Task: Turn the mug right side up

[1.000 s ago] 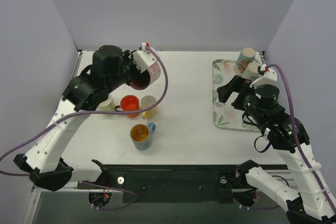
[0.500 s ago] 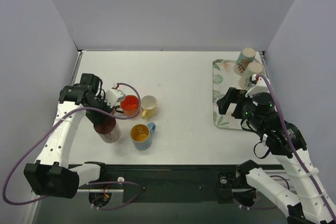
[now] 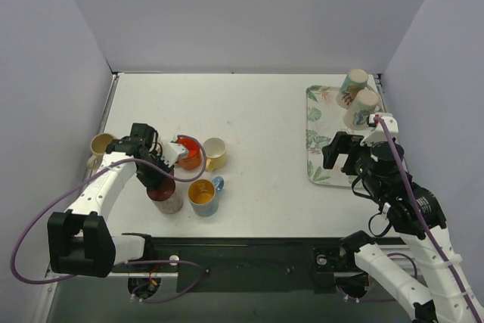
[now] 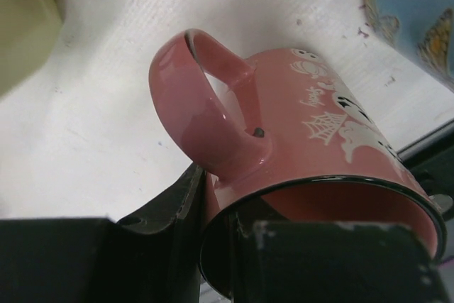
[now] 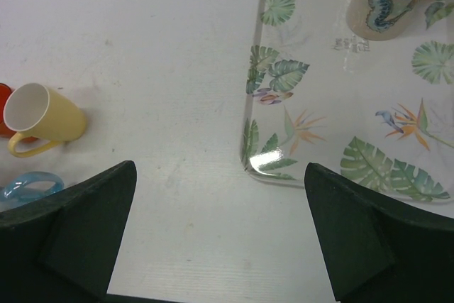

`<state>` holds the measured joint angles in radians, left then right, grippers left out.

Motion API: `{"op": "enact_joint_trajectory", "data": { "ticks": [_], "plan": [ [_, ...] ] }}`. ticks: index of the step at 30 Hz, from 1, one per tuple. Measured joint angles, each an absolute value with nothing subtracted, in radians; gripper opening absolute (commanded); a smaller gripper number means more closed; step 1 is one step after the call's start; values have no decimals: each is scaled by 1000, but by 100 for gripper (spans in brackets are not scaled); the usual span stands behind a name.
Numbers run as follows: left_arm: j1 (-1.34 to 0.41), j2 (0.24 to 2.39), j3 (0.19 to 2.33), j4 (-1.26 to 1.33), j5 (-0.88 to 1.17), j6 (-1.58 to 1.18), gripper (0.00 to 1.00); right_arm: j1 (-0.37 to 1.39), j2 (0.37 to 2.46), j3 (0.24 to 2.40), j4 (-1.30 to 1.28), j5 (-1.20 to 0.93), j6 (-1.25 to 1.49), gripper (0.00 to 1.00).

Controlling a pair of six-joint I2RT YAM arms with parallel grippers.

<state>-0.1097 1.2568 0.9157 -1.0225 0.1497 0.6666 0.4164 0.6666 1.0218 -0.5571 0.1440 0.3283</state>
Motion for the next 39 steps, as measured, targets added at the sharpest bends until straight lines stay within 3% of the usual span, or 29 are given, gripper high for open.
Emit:
{"op": "enact_joint_trajectory", "data": {
  "ticks": [2, 5, 7, 9, 16, 21, 29, 39],
  "plan": [
    [-110, 1255, 897, -973, 149, 669, 4, 411, 669, 1022, -557, 160, 317, 100],
    [-110, 1253, 860, -906, 147, 679, 37, 386, 675, 1022, -557, 225, 316, 100],
    [-110, 1249, 854, -894, 148, 690, 50, 348, 683, 1022, -557, 268, 321, 100],
    [-110, 1242, 854, -890, 156, 698, 53, 272, 701, 1023, -556, 313, 329, 100],
    [-107, 1235, 971, -972, 196, 704, 60, -229, 912, 1102, -522, 166, 468, 100],
    [-100, 1231, 1203, -1057, 190, 690, 62, -501, 1193, 1171, -427, -38, 679, 90],
    [-199, 1375, 1572, -1071, 215, 548, 62, -535, 1715, 1404, -256, -202, 970, 83],
    [-292, 1606, 1734, -1075, 217, 451, 62, -479, 2127, 1783, -202, -268, 1217, 83]
  ]
}}
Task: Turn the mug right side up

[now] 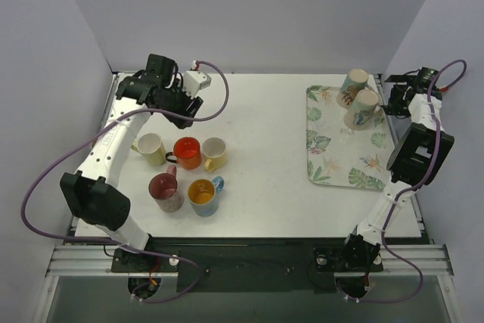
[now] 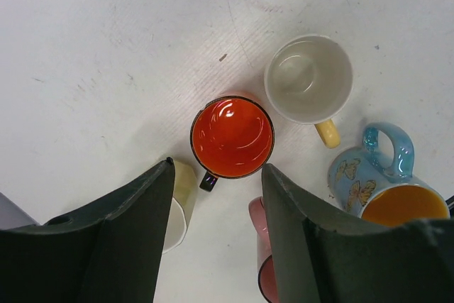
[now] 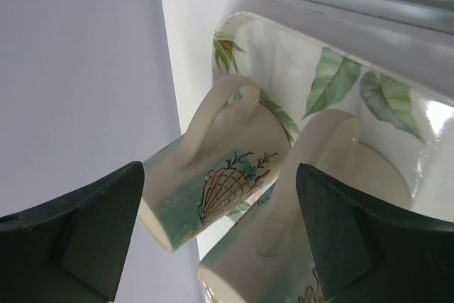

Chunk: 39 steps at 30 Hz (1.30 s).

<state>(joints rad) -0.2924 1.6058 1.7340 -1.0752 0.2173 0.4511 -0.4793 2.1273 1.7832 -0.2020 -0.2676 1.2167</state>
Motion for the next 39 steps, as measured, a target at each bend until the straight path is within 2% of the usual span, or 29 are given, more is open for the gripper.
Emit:
{"op": "enact_joint_trajectory", "data": {
  "ticks": [14, 18, 27, 34, 37, 38, 39],
  "plan": [
    [-292, 1637, 1753, -1104, 199, 449, 62, -468, 2152, 1700, -181, -280, 1152, 80],
    [-292, 1637, 1753, -1104, 199, 449, 62, -469, 2158, 1735, -254, -306, 1118, 72],
    [-293, 1637, 1753, -1103, 194, 449, 62, -460, 2210, 1784, -259, -337, 1099, 68],
    [-294, 1637, 1753, -1102, 182, 449, 62, -437, 2271, 1823, -249, -349, 1097, 49],
    [-295, 1637, 1753, -1100, 179, 449, 62, -431, 2286, 1829, -237, -350, 1095, 33],
    [-295, 1637, 1753, -1099, 178, 450, 62, -431, 2288, 1829, -227, -356, 1099, 31],
    [-296, 1637, 1753, -1098, 175, 450, 62, -430, 2288, 1827, -218, -361, 1101, 19]
  ]
}}
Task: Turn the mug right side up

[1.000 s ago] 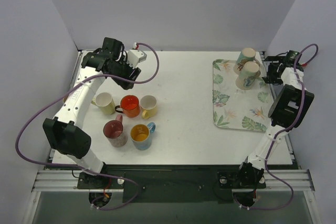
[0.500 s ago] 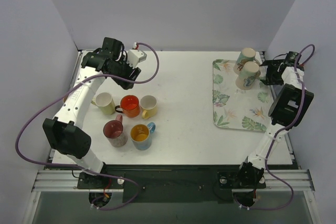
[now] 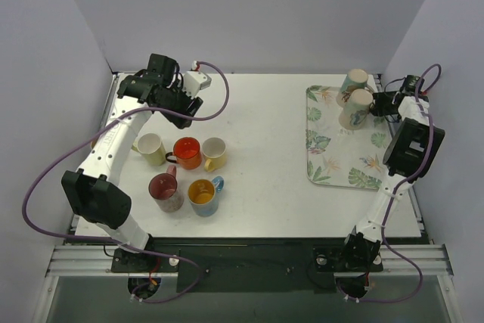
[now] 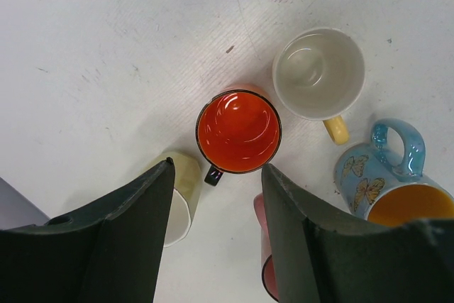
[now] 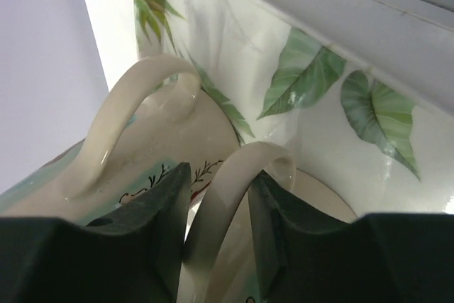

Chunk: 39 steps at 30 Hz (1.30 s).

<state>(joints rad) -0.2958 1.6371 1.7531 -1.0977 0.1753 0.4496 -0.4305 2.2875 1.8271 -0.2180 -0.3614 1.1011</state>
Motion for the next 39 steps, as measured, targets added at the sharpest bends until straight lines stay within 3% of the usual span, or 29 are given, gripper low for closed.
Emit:
{"op": "enact_joint_trajectory", "data": {
  "ticks": [2, 3, 7, 15, 26, 33, 39],
  "plan": [
    [-299, 1637, 1753, -1096, 171, 451, 62, -431, 2287, 1823, -203, -374, 1104, 2],
    [-300, 1637, 1753, -1096, 168, 451, 62, -431, 2287, 1818, -186, -401, 1129, 0],
    [-303, 1637, 1753, -1095, 164, 453, 62, -437, 2231, 1771, -190, -487, 1141, 0],
    [-321, 1637, 1741, -1079, 183, 453, 62, -419, 2011, 1506, -123, -434, 974, 0],
    [-357, 1637, 1717, -1011, 381, 409, 63, -207, 1602, 1181, 14, -306, 617, 0],
    [-408, 1637, 1705, -982, 426, 396, 63, -179, 1575, 1128, 61, -247, 412, 0],
    [-423, 1651, 1705, -976, 454, 392, 64, -123, 1493, 926, 207, -307, 296, 0]
  ]
}}
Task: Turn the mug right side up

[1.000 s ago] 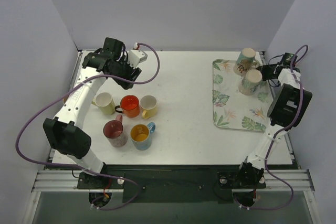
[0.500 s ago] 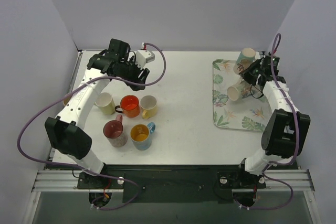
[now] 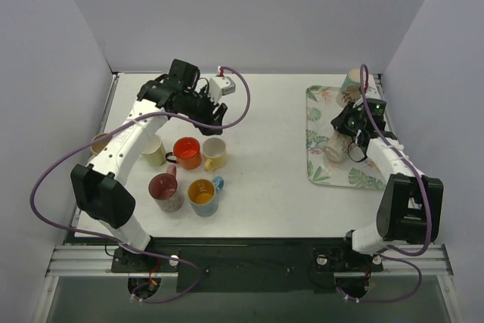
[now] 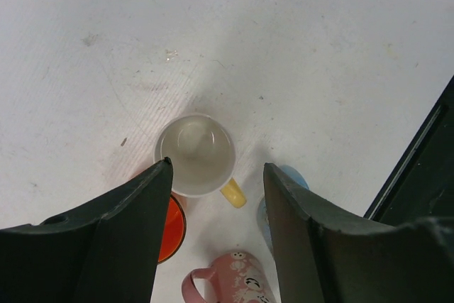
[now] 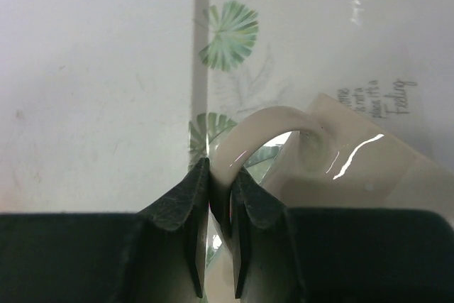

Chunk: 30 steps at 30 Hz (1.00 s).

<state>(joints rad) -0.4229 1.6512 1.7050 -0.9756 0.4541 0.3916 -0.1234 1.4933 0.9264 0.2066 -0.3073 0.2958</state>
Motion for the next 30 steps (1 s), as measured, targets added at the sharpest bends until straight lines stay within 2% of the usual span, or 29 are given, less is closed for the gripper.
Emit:
{"op": "enact_joint_trajectory", "data": {
  "ticks": [12, 19, 24, 26, 30],
  "plan": [
    [-423, 1726, 1764, -983, 636, 424, 68, -25, 1375, 876, 227, -558, 44, 0],
    [-423, 1742, 1877, -1034, 757, 496, 71, 110, 1261, 889, 119, -722, -95, 0],
    [-424, 1739, 1918, -1100, 822, 552, 74, 218, 1183, 976, -7, -860, -177, 0],
    [-424, 1733, 1918, -1122, 841, 568, 79, 254, 1157, 1004, -43, -886, -209, 0],
    [-430, 1718, 1917, -1122, 867, 567, 81, 322, 1103, 1018, -80, -932, -234, 0]
  ]
}}
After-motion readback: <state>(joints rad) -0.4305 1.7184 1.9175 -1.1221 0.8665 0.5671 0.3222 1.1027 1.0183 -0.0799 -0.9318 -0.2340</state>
